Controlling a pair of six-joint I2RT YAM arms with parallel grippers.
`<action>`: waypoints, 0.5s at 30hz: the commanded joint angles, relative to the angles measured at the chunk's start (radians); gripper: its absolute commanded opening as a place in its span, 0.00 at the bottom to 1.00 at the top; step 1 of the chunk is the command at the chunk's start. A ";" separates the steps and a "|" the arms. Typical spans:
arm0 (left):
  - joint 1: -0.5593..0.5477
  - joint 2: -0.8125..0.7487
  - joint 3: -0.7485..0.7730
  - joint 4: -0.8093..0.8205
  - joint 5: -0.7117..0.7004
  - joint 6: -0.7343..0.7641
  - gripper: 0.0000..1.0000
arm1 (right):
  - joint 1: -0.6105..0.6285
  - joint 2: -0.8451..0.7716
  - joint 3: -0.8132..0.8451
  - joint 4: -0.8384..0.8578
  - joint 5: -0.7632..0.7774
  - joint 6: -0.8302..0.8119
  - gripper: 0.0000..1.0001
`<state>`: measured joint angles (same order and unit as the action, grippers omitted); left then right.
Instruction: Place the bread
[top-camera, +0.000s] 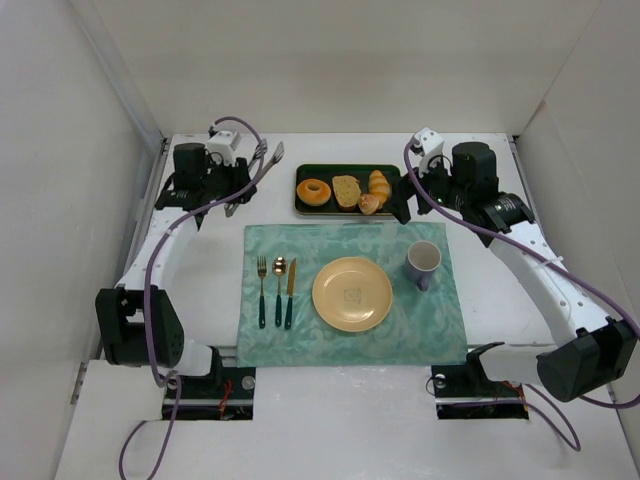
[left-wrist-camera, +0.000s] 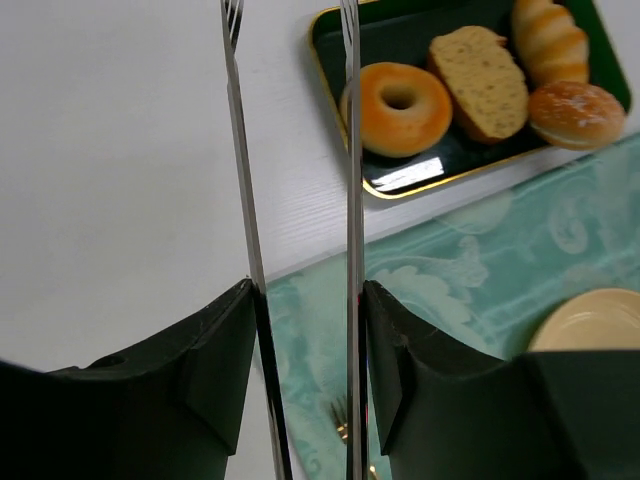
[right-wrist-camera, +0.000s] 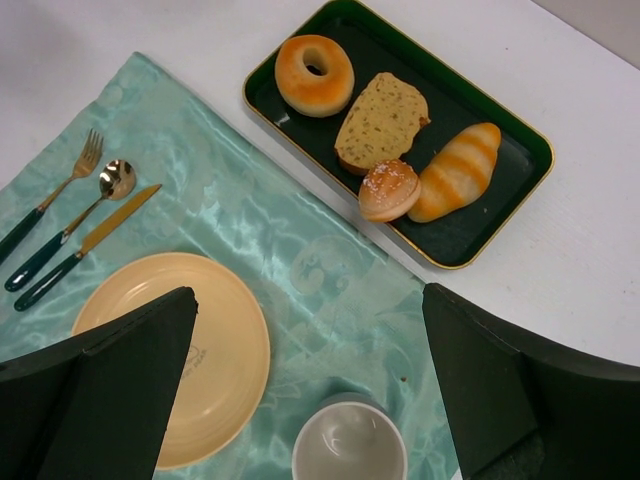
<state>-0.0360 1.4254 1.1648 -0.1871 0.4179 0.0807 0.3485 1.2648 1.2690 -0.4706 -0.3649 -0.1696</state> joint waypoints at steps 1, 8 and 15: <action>-0.063 -0.025 0.055 -0.020 0.101 0.000 0.41 | 0.004 -0.015 0.020 0.040 0.029 -0.013 1.00; -0.166 0.046 0.064 -0.020 0.142 0.010 0.41 | 0.004 -0.005 0.020 0.049 0.047 -0.013 1.00; -0.223 0.095 0.091 -0.020 0.145 0.021 0.41 | 0.004 0.004 0.020 0.049 0.057 -0.013 1.00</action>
<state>-0.2481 1.5295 1.1919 -0.2314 0.5289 0.0845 0.3485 1.2690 1.2690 -0.4637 -0.3222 -0.1730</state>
